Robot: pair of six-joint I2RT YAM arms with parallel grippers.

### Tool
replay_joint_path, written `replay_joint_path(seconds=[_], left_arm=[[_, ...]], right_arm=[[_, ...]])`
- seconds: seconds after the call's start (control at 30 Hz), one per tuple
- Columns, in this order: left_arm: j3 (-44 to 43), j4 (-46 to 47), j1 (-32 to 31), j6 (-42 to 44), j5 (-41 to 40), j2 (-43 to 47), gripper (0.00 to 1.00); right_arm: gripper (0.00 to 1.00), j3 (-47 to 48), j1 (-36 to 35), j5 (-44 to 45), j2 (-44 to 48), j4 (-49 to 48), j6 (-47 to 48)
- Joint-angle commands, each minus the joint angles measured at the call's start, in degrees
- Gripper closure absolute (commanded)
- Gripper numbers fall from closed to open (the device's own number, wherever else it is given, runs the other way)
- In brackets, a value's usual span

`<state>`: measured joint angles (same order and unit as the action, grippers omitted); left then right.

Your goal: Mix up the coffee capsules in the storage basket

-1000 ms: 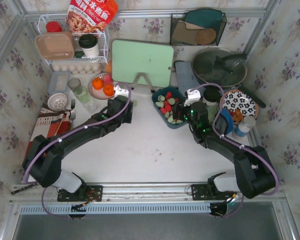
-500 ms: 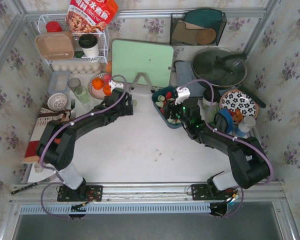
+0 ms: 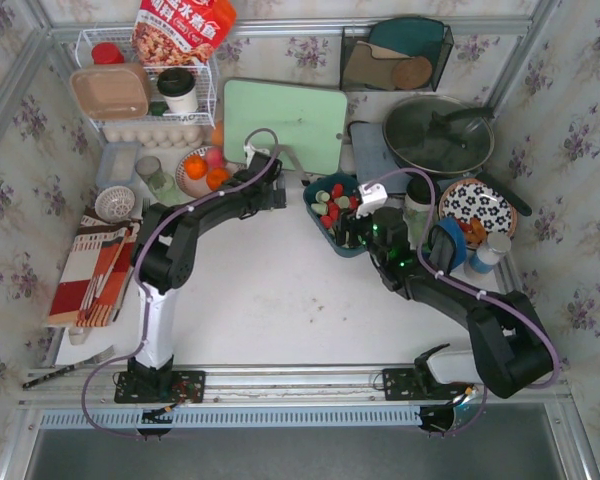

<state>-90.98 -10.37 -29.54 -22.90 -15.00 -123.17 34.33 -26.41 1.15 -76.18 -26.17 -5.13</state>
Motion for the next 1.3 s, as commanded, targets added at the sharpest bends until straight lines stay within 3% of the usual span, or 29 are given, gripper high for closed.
replay_joint_path(seconds=[0.0, 0.2, 0.5, 0.8, 0.97, 1.27], left_arm=[[-4.2, -6.4, 0.3, -0.4, -3.4, -3.1, 0.14], [-7.0, -8.9, 1.3, -0.3, -1.8, -5.8, 0.2], [-5.8, -8.9, 1.9, 0.0, 3.3, -5.3, 0.5], [5.9, -3.9, 1.9, -0.1, 6.2, 5.5, 0.52], [17.0, 4.7, 1.4, 3.2, 11.7, 16.7, 0.52], [42.2, 34.8, -1.0, 18.5, 25.6, 31.7, 0.51]], right_arm=[[0.32, -0.6, -0.1, -0.5, 1.0, -2.2, 0.5], [0.32, -0.9, -0.1, -0.8, 2.5, -2.1, 0.5], [0.32, -0.9, -0.1, -1.1, 2.8, -2.0, 0.2], [0.32, 0.7, -0.1, -2.7, 4.4, 1.1, -0.9], [0.32, 1.8, -0.1, -3.0, 6.5, 5.8, -2.2], [0.32, 6.8, -0.1, -9.3, 6.0, 17.2, -4.0]])
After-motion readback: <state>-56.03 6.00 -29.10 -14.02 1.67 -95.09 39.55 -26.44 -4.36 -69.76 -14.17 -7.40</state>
